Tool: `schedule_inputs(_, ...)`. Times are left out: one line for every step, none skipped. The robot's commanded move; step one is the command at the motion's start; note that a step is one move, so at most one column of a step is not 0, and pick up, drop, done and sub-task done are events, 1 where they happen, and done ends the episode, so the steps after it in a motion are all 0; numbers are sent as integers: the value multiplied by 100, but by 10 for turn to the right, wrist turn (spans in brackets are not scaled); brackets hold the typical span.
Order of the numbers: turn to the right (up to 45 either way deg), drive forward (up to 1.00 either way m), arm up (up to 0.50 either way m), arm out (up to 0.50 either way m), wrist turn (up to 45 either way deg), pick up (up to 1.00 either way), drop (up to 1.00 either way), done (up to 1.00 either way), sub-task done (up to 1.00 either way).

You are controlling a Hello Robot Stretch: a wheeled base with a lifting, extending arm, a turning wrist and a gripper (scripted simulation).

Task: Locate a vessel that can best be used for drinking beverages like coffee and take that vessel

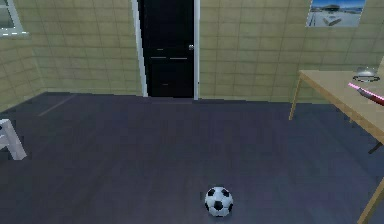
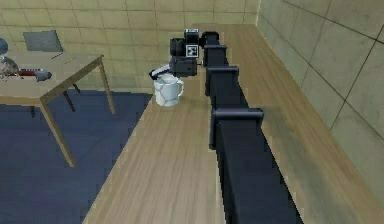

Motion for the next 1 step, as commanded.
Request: schedule_inputs(0, 0, 0, 0, 0, 0, 0, 100, 0)
